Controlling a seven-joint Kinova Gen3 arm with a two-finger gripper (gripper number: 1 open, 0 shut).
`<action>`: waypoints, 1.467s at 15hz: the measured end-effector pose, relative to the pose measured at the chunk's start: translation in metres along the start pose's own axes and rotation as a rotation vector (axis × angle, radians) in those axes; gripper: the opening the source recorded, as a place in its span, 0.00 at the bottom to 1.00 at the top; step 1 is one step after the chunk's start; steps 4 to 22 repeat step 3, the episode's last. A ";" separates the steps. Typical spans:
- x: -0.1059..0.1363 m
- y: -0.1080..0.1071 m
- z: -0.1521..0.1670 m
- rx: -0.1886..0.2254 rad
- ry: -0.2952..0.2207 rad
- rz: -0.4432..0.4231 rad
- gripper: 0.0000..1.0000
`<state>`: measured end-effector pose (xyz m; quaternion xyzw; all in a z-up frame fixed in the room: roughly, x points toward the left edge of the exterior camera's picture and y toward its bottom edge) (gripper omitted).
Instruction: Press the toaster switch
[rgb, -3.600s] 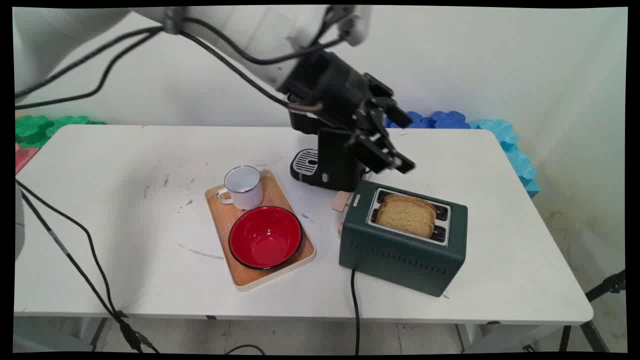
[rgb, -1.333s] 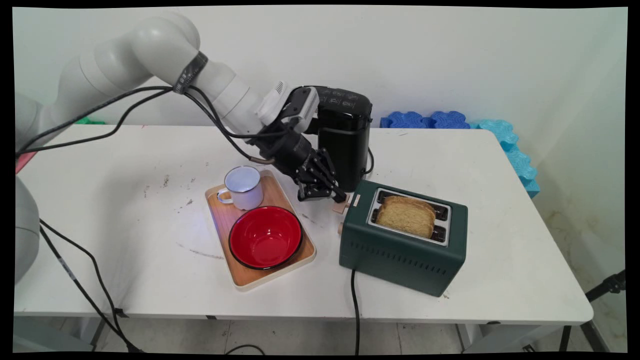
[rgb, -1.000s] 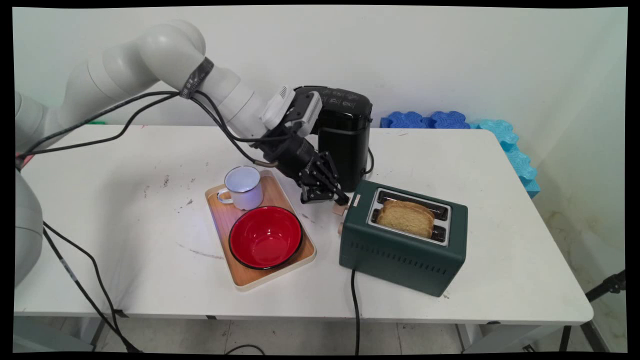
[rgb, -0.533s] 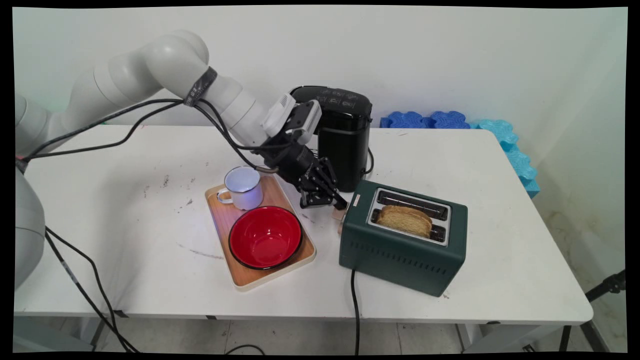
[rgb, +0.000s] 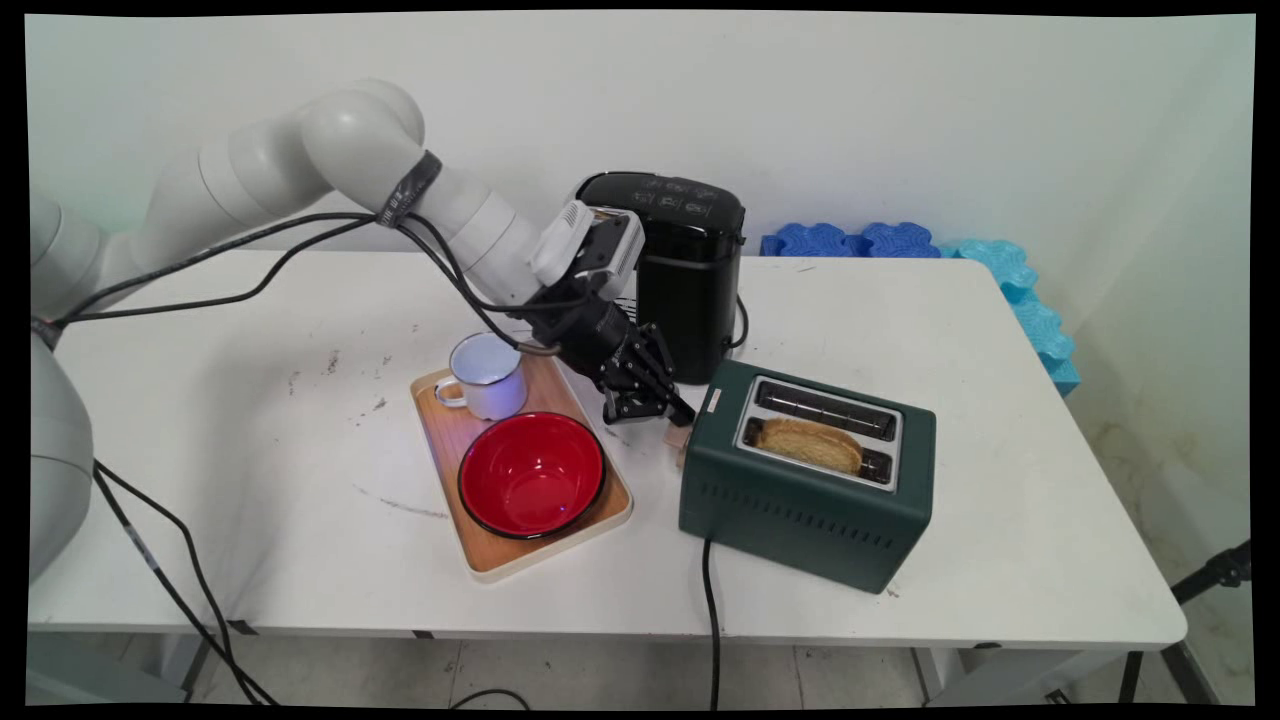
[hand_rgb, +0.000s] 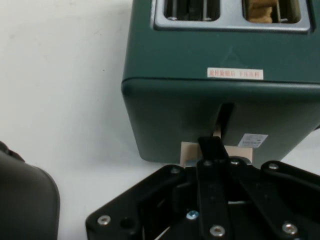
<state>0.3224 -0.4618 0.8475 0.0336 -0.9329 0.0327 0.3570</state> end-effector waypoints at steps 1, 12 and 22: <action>-0.001 0.000 0.001 0.000 -0.001 -0.001 0.00; -0.004 -0.001 0.001 0.000 -0.004 -0.001 0.00; -0.004 -0.001 0.001 0.000 -0.004 -0.001 0.00</action>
